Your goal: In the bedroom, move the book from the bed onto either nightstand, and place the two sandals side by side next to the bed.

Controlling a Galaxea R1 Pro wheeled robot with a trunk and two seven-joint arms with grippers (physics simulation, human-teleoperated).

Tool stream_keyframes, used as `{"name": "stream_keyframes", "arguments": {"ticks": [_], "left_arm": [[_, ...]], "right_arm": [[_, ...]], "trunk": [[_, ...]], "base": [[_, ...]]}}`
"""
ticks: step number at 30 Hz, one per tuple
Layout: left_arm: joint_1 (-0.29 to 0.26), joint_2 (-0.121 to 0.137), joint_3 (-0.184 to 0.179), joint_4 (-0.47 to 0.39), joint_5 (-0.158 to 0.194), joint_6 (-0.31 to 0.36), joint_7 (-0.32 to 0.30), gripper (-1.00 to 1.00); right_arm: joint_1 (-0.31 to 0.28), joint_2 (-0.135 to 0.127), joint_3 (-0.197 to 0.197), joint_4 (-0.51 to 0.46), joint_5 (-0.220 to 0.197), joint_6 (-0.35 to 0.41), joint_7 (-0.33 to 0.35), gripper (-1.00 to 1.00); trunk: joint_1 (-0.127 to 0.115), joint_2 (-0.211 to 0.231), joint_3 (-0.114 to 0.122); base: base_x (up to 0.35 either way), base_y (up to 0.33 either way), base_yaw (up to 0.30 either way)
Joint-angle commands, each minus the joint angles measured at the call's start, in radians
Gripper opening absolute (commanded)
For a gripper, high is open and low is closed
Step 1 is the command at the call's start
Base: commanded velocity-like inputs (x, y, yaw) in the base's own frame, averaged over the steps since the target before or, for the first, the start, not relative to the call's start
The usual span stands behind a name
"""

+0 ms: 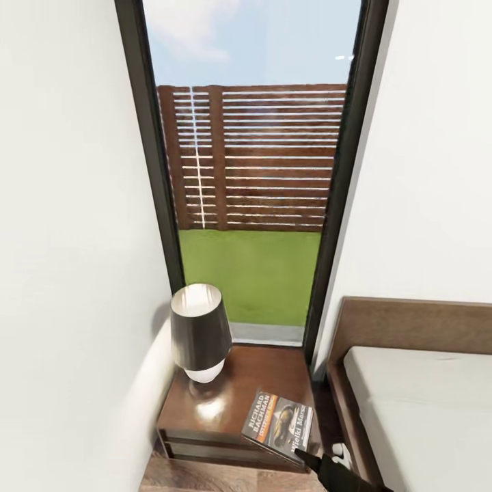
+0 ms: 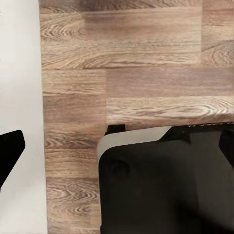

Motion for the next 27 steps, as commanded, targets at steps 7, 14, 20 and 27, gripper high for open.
{"name": "stream_keyframes", "arguments": {"ticks": [7,14,20,27], "left_arm": [[-0.001,0.0,-0.008,0.0,0.005,-0.002,0.006,1.0],[-0.001,0.001,-0.008,0.0,0.005,-0.002,0.006,1.0],[-0.001,0.001,-0.008,0.0,0.005,-0.002,0.006,1.0],[-0.001,0.001,-0.008,0.0,0.005,-0.002,0.006,1.0]], "right_arm": [[-0.064,0.007,-0.013,0.0,0.001,0.038,-0.092,-1.0],[-0.097,0.009,-0.034,0.0,0.001,0.086,-0.163,-1.0],[-0.108,0.011,-0.045,-0.001,0.001,0.103,-0.212,-1.0],[-0.114,0.012,-0.049,0.001,0.002,0.107,-0.232,-1.0]], "trunk": [[0.001,-0.002,-0.002],[0.001,-0.002,-0.002],[0.001,-0.002,-0.002],[0.001,-0.002,-0.002]], "base": [[0.148,0.0,0.0],[0.147,0.0,0.0],[0.147,0.0,0.0],[0.184,0.052,0.0]]}}
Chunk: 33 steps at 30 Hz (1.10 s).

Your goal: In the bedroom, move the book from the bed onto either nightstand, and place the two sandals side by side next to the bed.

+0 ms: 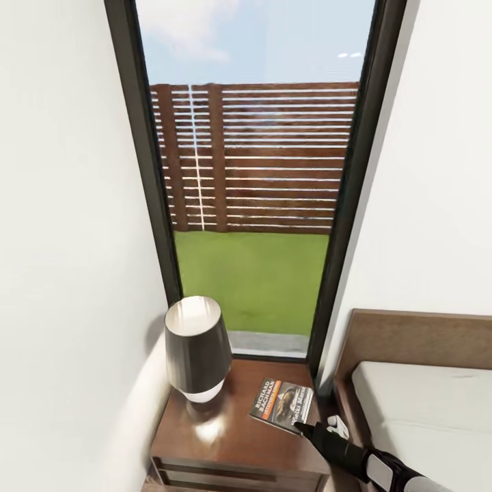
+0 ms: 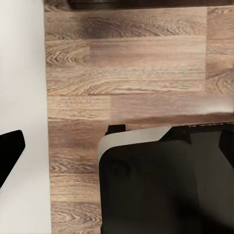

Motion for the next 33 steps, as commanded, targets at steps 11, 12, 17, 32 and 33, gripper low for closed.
{"name": "stream_keyframes", "arguments": {"ticks": [11,12,17,32,33], "left_arm": [[0.0,-0.001,-0.009,-0.001,0.004,-0.002,0.005,1.0],[0.0,-0.001,-0.009,-0.001,0.004,-0.002,0.005,1.0],[0.0,-0.002,-0.008,-0.001,0.004,-0.002,0.005,1.0],[0.0,-0.001,-0.008,-0.001,0.004,-0.002,0.005,1.0],[0.0,-0.001,-0.008,-0.001,0.004,-0.002,0.005,1.0]], "right_arm": [[-0.002,0.001,-0.007,0.002,-0.002,0.011,-0.008,-1.0],[-0.002,0.002,-0.007,0.002,-0.002,0.011,-0.01,-1.0],[-0.002,0.009,-0.008,0.002,-0.002,0.01,-0.017,-1.0],[-0.002,0.014,-0.008,0.003,-0.002,0.009,-0.02,-1.0],[-0.002,0.014,-0.008,0.003,-0.002,0.009,-0.02,-1.0]], "trunk": [[0.001,-0.002,-0.002],[0.001,-0.002,-0.002],[0.001,-0.002,-0.002],[0.001,-0.002,-0.002],[0.001,-0.002,-0.002]], "base": [[0.144,0.022,0.0],[0.071,0.004,0.0],[0.038,0.002,0.0],[-0.062,0.009,0.0],[-0.013,0.002,0.0]]}}
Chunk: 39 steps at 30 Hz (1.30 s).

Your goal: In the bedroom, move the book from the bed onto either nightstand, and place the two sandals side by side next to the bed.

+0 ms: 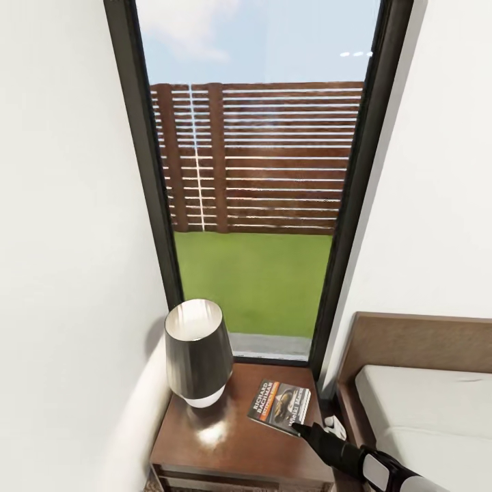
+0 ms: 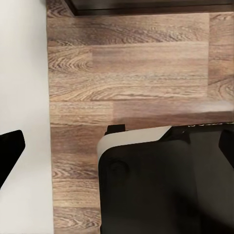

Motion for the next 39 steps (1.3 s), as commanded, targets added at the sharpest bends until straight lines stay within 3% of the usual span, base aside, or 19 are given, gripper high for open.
{"name": "stream_keyframes", "arguments": {"ticks": [1,22,31,39], "left_arm": [[-0.001,0.0,-0.008,0.0,0.005,-0.002,0.006,1.0],[-0.002,0.001,-0.008,0.0,0.006,0.003,0.005,1.0],[-0.005,0.0,-0.005,-0.003,0.014,0.124,-0.02,1.0],[-0.048,0.0,-0.005,-0.004,0.017,0.154,-0.026,1.0]], "right_arm": [[-0.001,0.0,-0.006,0.0,-0.002,0.01,0.002,-1.0],[-0.001,0.011,-0.004,-0.002,-0.002,0.011,-0.023,-1.0],[-0.001,0.015,-0.005,-0.002,-0.001,0.011,-0.034,-1.0],[-0.001,0.015,-0.005,-0.002,0.0,0.011,-0.035,-1.0]], "trunk": [[0.001,-0.002,-0.002],[0.001,-0.002,-0.002],[0.001,-0.002,-0.002],[0.001,-0.002,-0.002]], "base": [[-0.011,0.002,0.0],[-0.002,0.0,0.0],[0.0,0.0,0.0],[0.0,0.0,0.0]]}}
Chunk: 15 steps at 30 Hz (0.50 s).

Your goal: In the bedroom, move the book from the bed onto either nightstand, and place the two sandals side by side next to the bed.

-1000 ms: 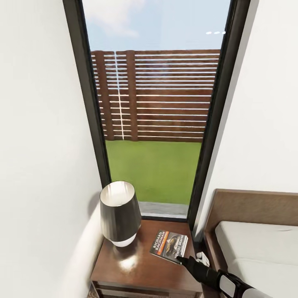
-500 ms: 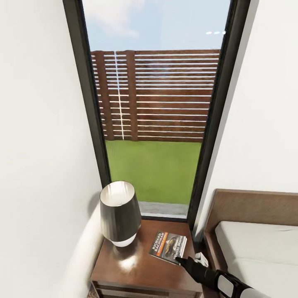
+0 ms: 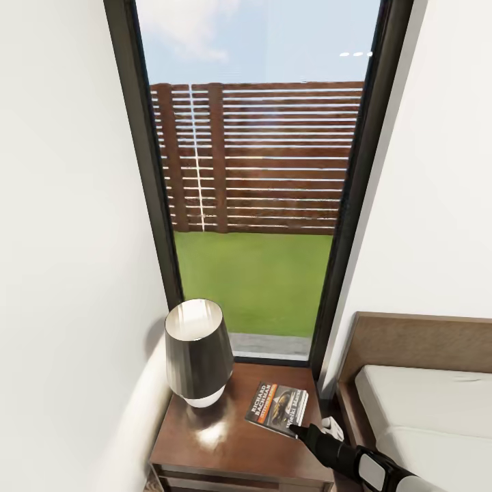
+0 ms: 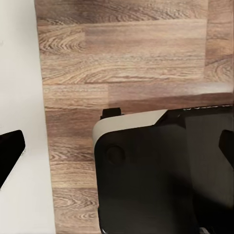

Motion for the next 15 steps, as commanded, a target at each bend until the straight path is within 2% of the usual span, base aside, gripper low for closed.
{"name": "stream_keyframes", "arguments": {"ticks": [1,15], "left_arm": [[-0.006,0.0,-0.009,0.0,0.007,-0.001,0.004,1.0],[-0.06,0.0,-0.008,-0.003,0.006,-0.01,0.003,1.0]], "right_arm": [[-0.001,0.0,-0.006,0.0,-0.003,0.009,0.002,-1.0],[-0.001,0.0,-0.006,0.0,-0.003,0.008,0.002,-1.0]], "trunk": [[0.001,-0.002,-0.002],[0.001,-0.002,-0.002]], "base": [[0.0,0.0,0.0],[0.0,0.0,0.0]]}}
